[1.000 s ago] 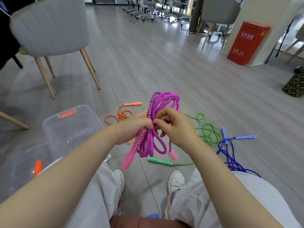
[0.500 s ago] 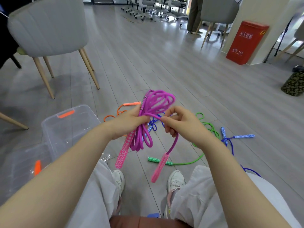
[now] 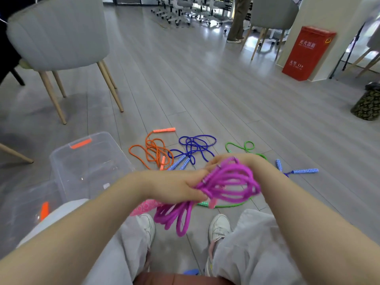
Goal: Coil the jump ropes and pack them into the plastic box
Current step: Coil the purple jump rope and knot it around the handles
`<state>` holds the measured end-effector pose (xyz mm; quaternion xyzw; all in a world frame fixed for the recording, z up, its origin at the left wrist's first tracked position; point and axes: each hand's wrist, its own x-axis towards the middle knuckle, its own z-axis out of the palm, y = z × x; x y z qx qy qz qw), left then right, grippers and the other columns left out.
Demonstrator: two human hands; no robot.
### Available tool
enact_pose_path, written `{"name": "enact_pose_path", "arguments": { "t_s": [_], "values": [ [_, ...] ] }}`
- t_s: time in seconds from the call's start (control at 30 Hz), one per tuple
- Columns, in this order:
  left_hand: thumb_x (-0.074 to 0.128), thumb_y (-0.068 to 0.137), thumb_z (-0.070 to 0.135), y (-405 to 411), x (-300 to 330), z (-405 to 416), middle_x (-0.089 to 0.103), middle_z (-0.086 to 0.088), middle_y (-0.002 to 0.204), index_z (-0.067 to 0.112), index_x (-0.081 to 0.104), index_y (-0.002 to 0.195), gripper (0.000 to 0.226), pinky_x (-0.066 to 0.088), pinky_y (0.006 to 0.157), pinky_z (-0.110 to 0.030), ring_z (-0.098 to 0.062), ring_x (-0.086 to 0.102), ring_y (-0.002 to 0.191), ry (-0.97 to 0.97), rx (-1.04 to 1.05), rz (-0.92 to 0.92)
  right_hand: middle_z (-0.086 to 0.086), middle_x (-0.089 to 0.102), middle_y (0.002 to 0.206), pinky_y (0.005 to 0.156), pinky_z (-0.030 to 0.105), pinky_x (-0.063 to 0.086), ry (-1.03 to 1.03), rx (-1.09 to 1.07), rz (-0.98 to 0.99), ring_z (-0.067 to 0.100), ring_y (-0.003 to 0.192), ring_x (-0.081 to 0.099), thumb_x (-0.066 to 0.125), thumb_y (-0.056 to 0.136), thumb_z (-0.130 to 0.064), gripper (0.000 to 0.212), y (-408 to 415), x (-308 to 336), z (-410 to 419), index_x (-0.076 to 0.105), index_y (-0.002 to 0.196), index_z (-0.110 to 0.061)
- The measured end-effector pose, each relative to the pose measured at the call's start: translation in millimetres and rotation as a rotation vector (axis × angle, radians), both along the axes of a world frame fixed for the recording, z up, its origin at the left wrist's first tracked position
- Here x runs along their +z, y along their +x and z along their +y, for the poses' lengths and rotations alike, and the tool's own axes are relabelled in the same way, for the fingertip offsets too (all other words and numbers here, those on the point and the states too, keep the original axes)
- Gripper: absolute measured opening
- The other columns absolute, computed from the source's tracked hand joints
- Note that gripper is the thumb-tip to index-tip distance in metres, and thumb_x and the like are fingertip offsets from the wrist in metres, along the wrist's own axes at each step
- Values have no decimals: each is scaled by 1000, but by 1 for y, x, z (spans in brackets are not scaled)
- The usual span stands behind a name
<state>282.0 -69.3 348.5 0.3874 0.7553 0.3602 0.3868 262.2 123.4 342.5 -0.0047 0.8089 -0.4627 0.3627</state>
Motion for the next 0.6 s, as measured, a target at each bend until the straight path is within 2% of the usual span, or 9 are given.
{"name": "enact_pose_path", "arguments": {
  "t_s": [0.07,0.17,0.27,0.37,0.43,0.53,0.6],
  "values": [
    [48,97,30,5,-14,11,54,-3,92,14,45,109,21,47,78,-36,-20,55,84,-195,-145,271,-8,45,50,57,25,36,129,186,25,10,49,39,58,96,-34,38,-8,2,-5,55,64,-14],
    [44,100,33,3,-27,13,47,2,80,18,32,95,20,36,68,-34,-22,43,72,-483,-96,469,-6,43,55,56,26,37,296,244,157,12,54,38,65,88,-45,39,-24,5,-6,55,62,-17],
    [45,99,26,-10,-39,6,53,-4,88,18,32,97,15,46,70,-41,-27,50,74,-535,-15,579,0,47,62,56,29,36,353,182,308,16,58,41,67,79,-58,50,-28,15,-9,61,70,-10],
    [46,98,25,-21,-48,3,58,-8,93,14,37,103,15,49,73,-44,-25,54,74,-540,74,601,1,52,64,57,28,37,411,156,411,15,58,44,66,81,-55,46,-23,19,-16,68,78,-10],
    [46,99,26,-21,-47,5,58,-8,94,14,37,104,15,44,68,-37,-22,51,72,-532,148,586,0,54,63,54,25,36,426,146,466,14,55,44,63,87,-46,36,-15,24,-25,63,70,-15],
    [48,98,27,-26,-44,7,59,-10,107,13,40,109,19,44,73,-36,-27,55,88,-470,294,530,0,45,58,47,26,29,458,90,553,13,50,37,55,92,-33,37,-6,30,-37,48,61,-15],
    [50,96,25,-30,-39,6,58,-10,106,13,42,107,18,45,77,-38,-28,56,95,-421,379,461,4,46,62,47,27,27,477,75,610,16,53,36,52,93,-29,31,1,31,-41,52,67,-11]
  ]
}}
